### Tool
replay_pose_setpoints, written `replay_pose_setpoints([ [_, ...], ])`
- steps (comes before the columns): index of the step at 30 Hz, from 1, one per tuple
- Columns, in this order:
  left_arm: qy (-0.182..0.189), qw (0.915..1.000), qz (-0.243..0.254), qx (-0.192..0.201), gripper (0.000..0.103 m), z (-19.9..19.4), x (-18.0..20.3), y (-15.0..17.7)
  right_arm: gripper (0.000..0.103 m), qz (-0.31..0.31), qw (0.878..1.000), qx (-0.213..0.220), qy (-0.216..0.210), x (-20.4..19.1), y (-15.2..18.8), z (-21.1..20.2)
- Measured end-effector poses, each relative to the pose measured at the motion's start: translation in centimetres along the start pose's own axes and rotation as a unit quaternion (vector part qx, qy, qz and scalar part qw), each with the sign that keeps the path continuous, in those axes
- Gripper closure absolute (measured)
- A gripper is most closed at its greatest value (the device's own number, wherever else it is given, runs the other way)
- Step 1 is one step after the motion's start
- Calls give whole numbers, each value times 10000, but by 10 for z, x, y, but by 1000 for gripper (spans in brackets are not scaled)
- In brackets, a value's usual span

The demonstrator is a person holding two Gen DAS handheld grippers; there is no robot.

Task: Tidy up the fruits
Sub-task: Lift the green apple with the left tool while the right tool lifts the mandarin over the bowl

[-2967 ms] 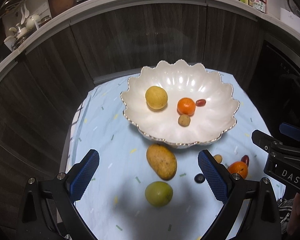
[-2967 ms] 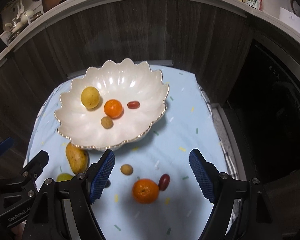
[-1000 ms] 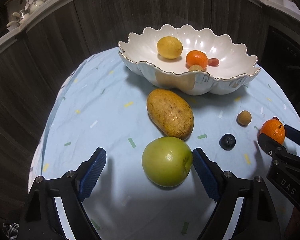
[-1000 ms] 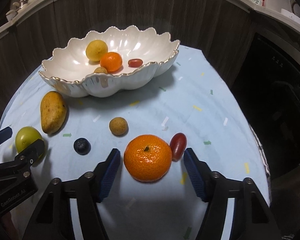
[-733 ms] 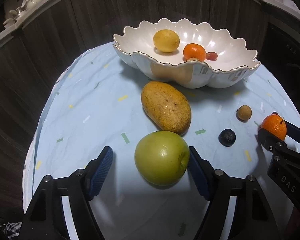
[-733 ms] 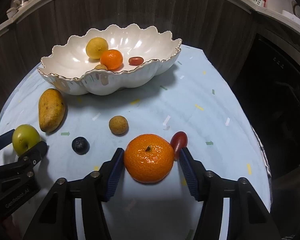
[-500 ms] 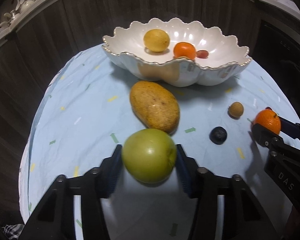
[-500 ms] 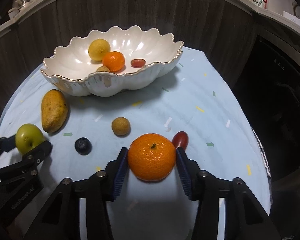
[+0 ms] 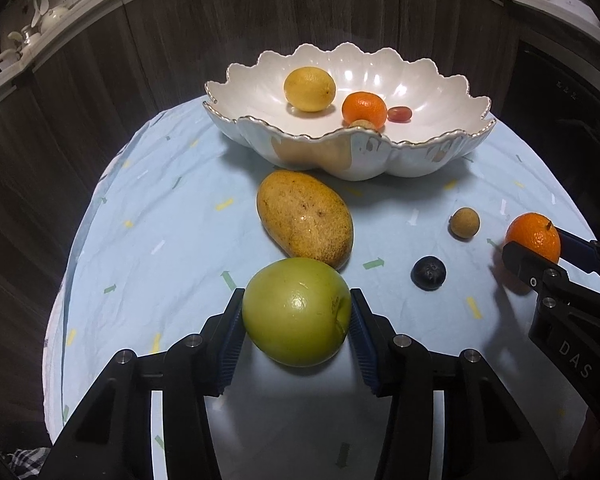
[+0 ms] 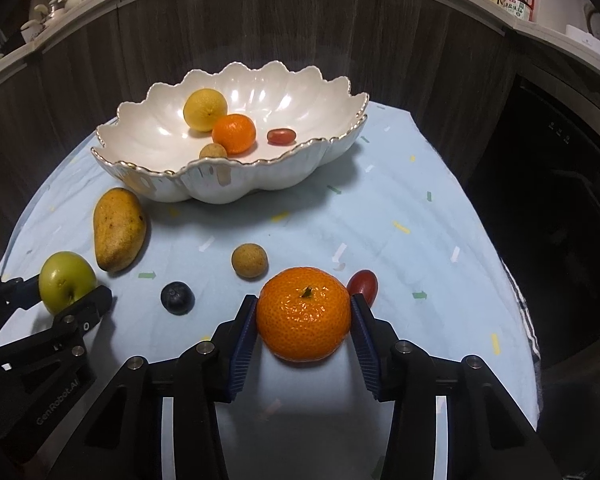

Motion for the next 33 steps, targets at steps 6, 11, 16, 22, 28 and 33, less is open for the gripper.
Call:
replay_pose_setpoints([
  [6,-31,10000,-8,85,55,-10,0,-6,57,-1,9998,183,-4,2,-8,-11],
  [11,-77,9998,-37,186,55,-23,0,-16,57,25,9993,367,-9,5,-17,-24],
  [16,-125,9995,-60,292,55,-37,-2,-28,57,80,9984,560,-31,10,-33,-39],
  [22,-165,9990,-84,406,55,-50,-4,-46,57,153,9980,599,-98,14,-46,-47],
  [28,-157,9983,-81,560,55,-58,-4,-68,57,252,9970,714,-131,20,-66,-51],
  [33,-138,9976,-115,672,55,-58,-6,-89,57,262,9958,865,-161,21,-88,-53],
])
Point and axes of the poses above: each gripper's, at about its wrist camera, not at the fingertips, and z roughly the way its jaws point, x to its right, y to its underside, the point moved 8 cm from there along z, roughly the way its jaws point, and after that the axes turned 11 degrees about y, right-handed, at the moved point
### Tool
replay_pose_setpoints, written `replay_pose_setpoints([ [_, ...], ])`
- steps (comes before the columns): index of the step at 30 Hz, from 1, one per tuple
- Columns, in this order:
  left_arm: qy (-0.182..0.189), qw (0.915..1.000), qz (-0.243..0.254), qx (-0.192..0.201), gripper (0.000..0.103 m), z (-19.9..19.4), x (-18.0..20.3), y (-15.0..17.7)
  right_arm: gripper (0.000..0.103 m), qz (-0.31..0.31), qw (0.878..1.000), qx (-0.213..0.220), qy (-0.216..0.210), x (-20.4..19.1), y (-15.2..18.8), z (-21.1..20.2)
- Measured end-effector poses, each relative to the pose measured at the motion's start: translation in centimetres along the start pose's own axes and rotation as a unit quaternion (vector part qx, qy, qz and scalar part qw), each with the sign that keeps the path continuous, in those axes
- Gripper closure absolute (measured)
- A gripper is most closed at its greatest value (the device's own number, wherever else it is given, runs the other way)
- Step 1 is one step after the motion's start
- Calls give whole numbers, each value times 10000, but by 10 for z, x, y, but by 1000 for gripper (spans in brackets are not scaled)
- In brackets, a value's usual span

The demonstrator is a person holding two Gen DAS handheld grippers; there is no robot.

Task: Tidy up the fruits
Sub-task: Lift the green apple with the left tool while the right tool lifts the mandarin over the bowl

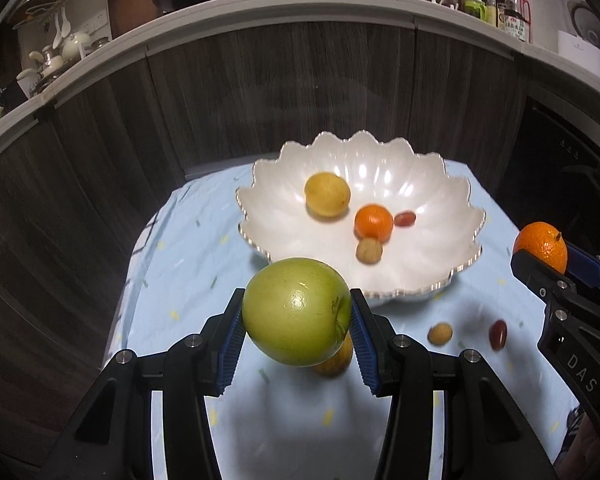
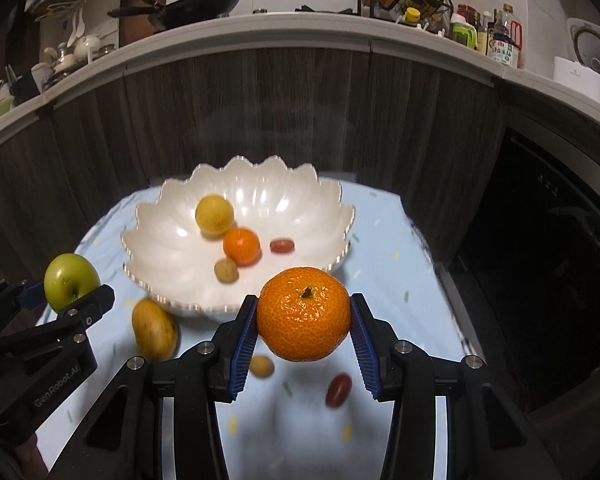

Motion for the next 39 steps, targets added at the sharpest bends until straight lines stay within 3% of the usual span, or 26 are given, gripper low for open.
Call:
replay_pose_setpoints([
  [15,52,10000,22,41,55,23,-4,-40,58,-66,10000,13,-40,-2,-36,30],
  [39,174,9993,-13,-316,55,84,-13,-55,58,-173,9992,-350,-100,-17,-47,84],
])
Point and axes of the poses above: each gripper's, at about its wrist camera, not at the fingertips, and z roughly the way its jaws point, x to its right, y to its underside, the point moved 8 cm from there along z, roughly the way its jaws point, and after that the axes turned 11 degrees about y, right-handed, at the moved point
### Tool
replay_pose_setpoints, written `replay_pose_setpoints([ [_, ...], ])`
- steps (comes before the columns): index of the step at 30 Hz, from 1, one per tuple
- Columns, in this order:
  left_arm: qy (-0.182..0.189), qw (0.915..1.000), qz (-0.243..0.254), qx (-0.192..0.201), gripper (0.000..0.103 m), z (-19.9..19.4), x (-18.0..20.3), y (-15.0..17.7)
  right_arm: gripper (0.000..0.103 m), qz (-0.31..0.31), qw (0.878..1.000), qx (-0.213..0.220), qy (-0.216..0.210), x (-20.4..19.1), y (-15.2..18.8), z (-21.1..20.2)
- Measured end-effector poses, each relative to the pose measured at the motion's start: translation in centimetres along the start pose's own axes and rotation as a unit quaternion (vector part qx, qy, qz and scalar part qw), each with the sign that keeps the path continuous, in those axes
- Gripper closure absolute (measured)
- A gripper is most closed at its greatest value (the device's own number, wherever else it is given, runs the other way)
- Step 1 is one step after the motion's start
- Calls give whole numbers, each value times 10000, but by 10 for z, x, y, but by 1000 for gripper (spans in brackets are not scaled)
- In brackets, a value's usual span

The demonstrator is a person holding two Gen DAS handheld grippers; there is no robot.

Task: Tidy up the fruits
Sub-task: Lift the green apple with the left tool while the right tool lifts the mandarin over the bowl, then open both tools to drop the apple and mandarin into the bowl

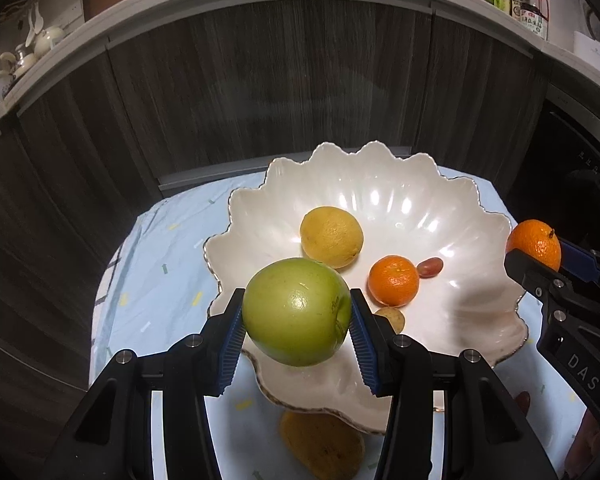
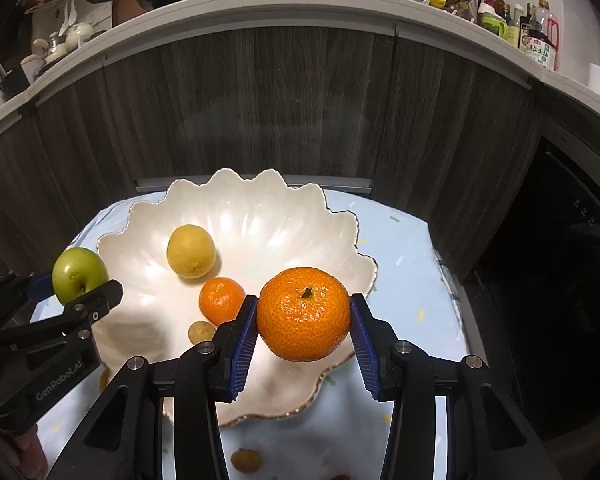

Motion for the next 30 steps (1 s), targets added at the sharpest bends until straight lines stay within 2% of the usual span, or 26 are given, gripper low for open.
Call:
replay_pose_setpoints([
  [16,37,9997,-62,-228,55,20,-7,0,58,-56,9997,-224,1,-8,1,19],
  [25,44,9980,-42,-634,54,33,-6,14,55,-167,9990,-380,138,-8,5,23],
  [27,2,9973,-81,-731,54,35,-7,19,50,-201,9990,-309,249,-7,5,21],
  [29,18,9978,-67,-657,43,32,-6,20,31,-167,9992,-171,325,-4,2,15],
  [30,11,9983,-33,-584,35,29,-4,18,29,-145,9993,-122,333,-3,1,13],
])
Point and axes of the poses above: each gripper's, at about its wrist camera, not at the fingertips, and z roughly the way its jaws point, x to its right, y to its underside, the point moved 8 cm from there along z, roughly the way its jaws point, and after that the axes turned 11 degrees about y, right-handed, at the moved point
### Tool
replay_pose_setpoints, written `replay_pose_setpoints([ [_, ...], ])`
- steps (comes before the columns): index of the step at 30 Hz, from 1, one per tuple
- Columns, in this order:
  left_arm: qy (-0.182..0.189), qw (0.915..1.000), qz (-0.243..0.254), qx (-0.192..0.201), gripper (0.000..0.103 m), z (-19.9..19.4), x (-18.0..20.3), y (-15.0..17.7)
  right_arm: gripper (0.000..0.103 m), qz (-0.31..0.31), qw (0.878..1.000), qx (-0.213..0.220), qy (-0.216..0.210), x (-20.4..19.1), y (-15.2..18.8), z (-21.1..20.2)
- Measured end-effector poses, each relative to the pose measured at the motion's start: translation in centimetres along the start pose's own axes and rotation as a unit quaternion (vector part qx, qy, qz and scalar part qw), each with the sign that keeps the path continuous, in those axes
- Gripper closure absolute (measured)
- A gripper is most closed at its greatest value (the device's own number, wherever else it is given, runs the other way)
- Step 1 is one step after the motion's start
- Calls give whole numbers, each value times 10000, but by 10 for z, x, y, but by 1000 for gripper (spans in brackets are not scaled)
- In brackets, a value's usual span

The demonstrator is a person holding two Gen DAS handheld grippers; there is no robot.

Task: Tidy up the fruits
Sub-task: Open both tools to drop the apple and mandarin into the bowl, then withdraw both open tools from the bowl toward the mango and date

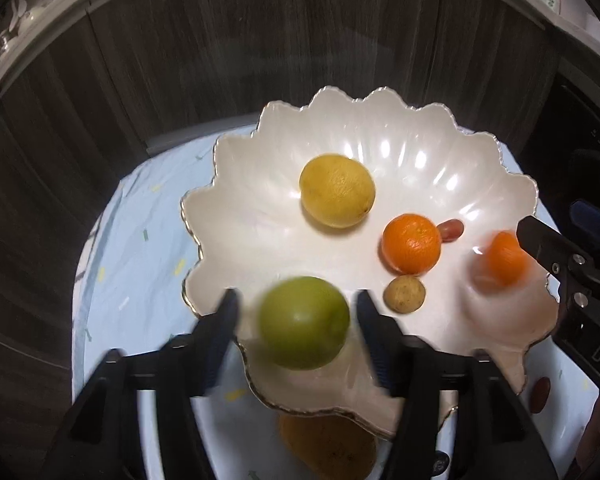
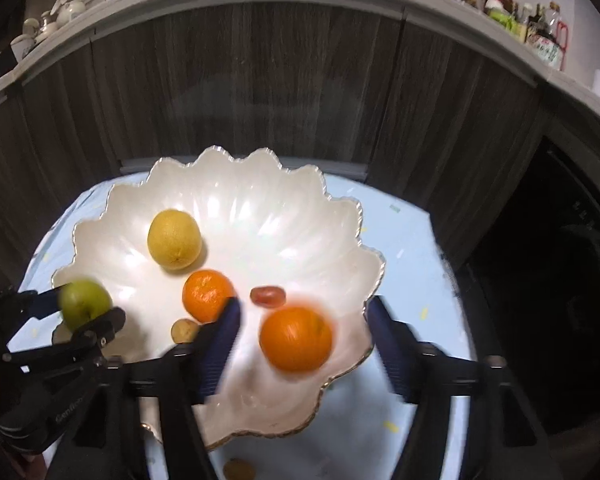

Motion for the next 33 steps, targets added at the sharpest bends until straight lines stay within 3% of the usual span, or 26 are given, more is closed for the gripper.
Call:
replay_pose_setpoints([
  [1,-35,10000,14,29,27,-2,0,-1,28,7,10000,20,-15,1,-1,-2],
  [4,-98,9999,1,89,17,-9,1,-1,28,38,10000,30,-35,3,-3,-6],
  [16,-73,9995,-68,296,8,-40,7,-1,24,235,9996,137,-2,17,0,-31],
  [33,-152,9978,89,636,8,-93,21,5,24,390,9986,347,98,40,11,-76],
])
Point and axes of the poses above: each gripper's, at about its wrist camera, not at the fingertips, and z roughly the way its jaws point, x to its right, y to its underside, the point moved 8 cm from there along z, roughly the way its jaws point, and after that the axes turned 11 degrees about y, right-handed, at the moved point
